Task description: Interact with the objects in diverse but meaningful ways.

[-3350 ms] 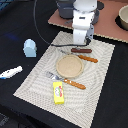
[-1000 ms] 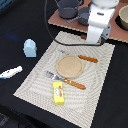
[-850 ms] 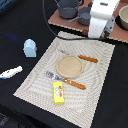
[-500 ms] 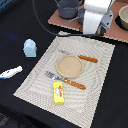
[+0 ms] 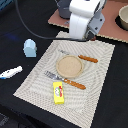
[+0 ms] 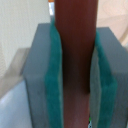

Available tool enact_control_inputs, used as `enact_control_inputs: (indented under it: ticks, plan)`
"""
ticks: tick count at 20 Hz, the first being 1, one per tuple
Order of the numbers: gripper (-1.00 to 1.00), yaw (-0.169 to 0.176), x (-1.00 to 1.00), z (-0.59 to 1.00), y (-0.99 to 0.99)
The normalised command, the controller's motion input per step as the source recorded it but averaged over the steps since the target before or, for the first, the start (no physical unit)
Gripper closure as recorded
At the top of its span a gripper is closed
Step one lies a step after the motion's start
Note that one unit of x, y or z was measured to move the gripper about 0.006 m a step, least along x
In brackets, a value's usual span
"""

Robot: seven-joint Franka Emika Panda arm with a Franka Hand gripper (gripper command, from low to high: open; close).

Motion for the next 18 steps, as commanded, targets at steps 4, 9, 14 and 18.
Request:
enact_control_inputs:
  ticks: [4, 9, 14, 18]
  plan:
    - [1.00, -0.001, -0.61, 0.00, -0.51]
    - [1.00, -0.002, -0.54, 0.03, -0.54]
    - [1.00, -0.010, -0.48, 0.03, -0.53]
    - [1.00, -0.015, -0.52, 0.02, -0.54]
